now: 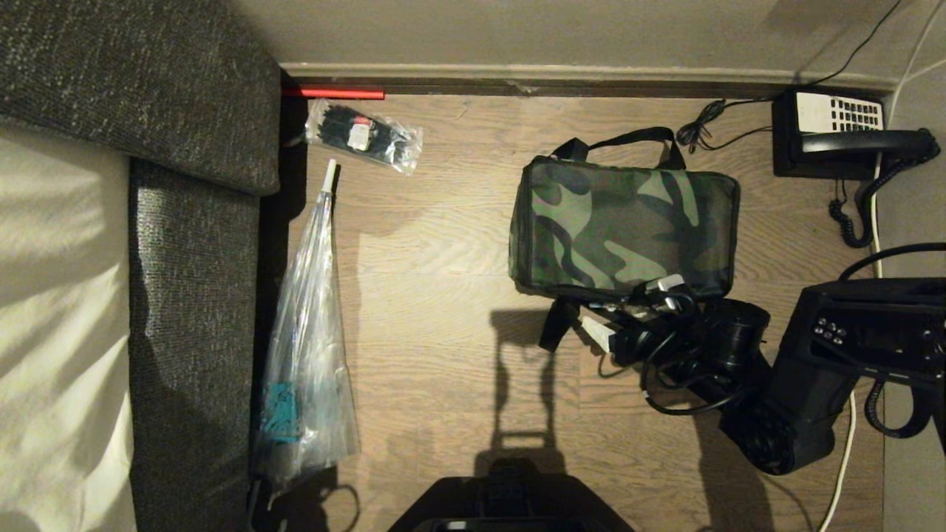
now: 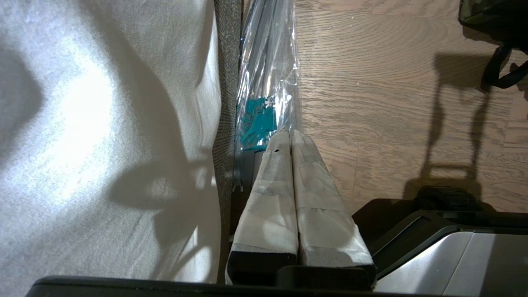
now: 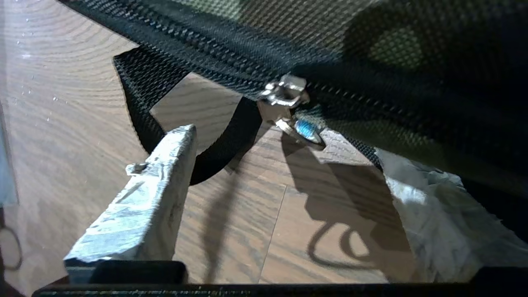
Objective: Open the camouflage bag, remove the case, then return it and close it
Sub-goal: Open the top of the storage box
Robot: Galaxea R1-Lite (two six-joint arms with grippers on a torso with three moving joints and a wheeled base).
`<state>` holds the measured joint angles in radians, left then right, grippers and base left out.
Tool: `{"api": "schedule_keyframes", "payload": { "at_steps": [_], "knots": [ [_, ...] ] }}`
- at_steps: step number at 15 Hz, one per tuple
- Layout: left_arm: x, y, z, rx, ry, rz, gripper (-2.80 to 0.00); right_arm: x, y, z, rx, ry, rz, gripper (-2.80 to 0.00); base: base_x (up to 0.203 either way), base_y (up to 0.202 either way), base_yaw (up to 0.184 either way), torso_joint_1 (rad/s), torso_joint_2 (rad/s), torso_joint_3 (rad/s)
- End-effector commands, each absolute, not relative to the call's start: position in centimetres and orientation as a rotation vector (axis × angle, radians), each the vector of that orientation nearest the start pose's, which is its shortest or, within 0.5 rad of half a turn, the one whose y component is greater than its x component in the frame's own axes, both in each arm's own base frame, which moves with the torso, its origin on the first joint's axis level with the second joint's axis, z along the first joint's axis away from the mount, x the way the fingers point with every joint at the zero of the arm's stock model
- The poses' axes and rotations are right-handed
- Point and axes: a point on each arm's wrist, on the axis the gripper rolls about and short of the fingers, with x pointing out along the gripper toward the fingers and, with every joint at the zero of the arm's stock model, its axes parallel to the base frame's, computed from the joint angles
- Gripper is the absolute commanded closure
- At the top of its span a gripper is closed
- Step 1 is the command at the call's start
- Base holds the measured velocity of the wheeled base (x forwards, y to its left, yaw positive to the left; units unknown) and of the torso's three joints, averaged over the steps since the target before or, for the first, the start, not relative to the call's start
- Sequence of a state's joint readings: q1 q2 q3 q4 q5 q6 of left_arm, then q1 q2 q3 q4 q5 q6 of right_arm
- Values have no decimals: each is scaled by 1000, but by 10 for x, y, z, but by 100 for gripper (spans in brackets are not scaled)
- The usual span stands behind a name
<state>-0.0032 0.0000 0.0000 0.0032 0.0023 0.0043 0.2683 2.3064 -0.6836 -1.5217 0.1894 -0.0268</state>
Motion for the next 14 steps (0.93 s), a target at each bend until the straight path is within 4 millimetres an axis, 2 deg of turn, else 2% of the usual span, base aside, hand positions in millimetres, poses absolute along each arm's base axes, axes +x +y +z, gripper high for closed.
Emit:
{"api": "schedule_keyframes", "payload": {
  "at_steps": [1,8,14],
  "knots": [
    [-23,0,75,5,5,0,0,357,103,31,-31,92,460,-280,0,0,0,0,0,0],
    [-23,0,75,5,5,0,0,368,99,38,-31,45,413,-280,0,0,0,0,0,0],
    [-23,0,75,5,5,0,0,369,98,47,-45,19,313,-280,0,0,0,0,0,0]
  ]
}}
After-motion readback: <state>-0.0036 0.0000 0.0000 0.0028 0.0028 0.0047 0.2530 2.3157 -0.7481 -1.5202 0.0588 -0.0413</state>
